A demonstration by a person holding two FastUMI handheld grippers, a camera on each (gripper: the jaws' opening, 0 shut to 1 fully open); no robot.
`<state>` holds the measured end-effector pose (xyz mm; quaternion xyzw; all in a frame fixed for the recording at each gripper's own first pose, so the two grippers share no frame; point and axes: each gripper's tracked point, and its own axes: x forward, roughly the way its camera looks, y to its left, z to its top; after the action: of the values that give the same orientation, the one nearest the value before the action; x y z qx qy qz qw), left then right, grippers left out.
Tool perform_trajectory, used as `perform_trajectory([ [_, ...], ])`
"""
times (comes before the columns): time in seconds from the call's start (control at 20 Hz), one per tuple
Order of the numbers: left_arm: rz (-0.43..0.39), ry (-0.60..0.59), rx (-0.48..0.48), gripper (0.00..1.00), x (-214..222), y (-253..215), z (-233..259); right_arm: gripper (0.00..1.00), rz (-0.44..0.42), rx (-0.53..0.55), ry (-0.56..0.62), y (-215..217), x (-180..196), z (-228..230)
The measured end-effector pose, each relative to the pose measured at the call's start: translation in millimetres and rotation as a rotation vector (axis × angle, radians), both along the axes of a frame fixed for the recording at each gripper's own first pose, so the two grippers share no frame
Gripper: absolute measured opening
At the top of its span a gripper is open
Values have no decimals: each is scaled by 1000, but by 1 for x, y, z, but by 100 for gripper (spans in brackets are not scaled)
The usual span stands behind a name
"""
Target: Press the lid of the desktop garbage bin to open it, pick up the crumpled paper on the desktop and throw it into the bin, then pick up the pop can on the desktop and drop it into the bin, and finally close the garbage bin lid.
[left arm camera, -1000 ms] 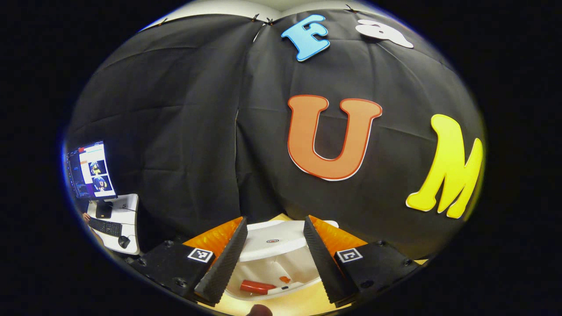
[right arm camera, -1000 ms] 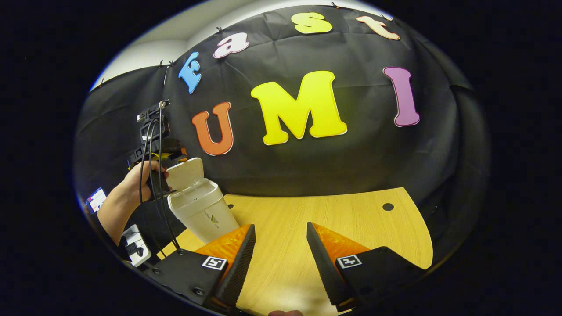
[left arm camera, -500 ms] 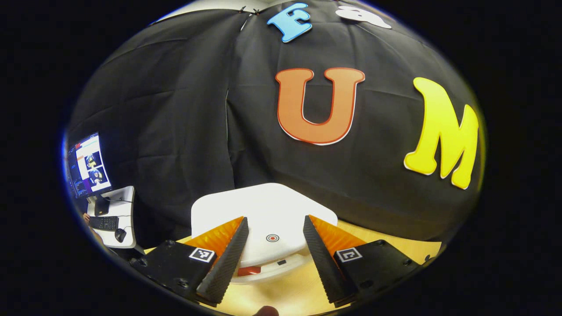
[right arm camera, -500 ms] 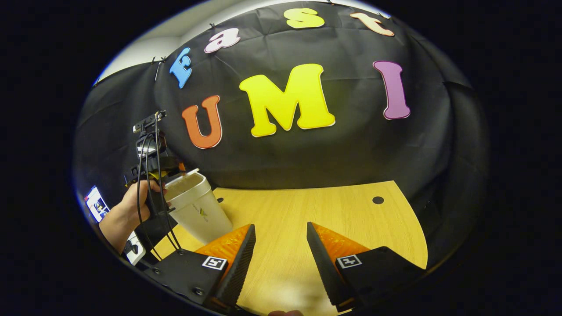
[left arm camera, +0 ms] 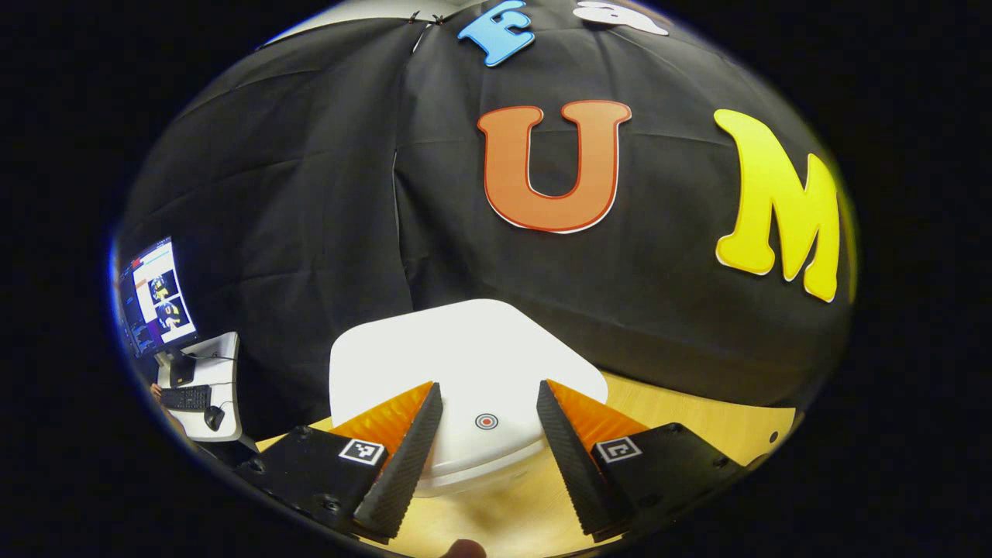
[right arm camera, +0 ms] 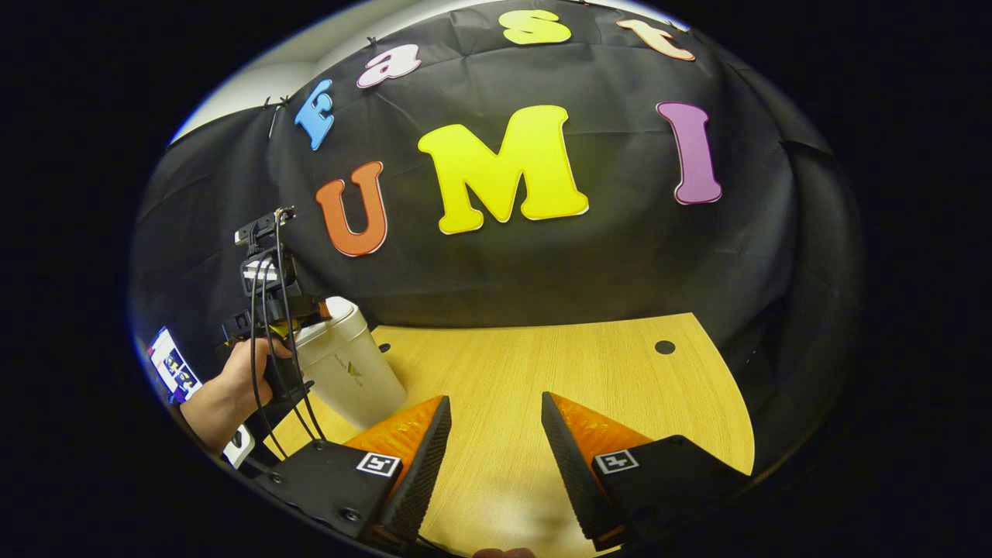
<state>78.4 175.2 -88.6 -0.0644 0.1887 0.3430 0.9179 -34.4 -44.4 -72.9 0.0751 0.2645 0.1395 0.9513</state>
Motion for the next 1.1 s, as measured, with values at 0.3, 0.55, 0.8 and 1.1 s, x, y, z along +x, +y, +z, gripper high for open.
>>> perform_trajectory([
  [0.3,27,-48,62,82,-2,-6,-2,76,4,12,4,3,-2,-4],
  [0.55,-8,-89,128,79,1,-5,1,75,-2,-3,-5,-2,-1,-7],
  [0.8,-87,-88,185,78,7,-8,10,75,-52,-26,-73,-8,12,0],
  [1.1,-265,-181,181,84,2,-38,38,76,-87,-56,-179,-2,16,30],
])
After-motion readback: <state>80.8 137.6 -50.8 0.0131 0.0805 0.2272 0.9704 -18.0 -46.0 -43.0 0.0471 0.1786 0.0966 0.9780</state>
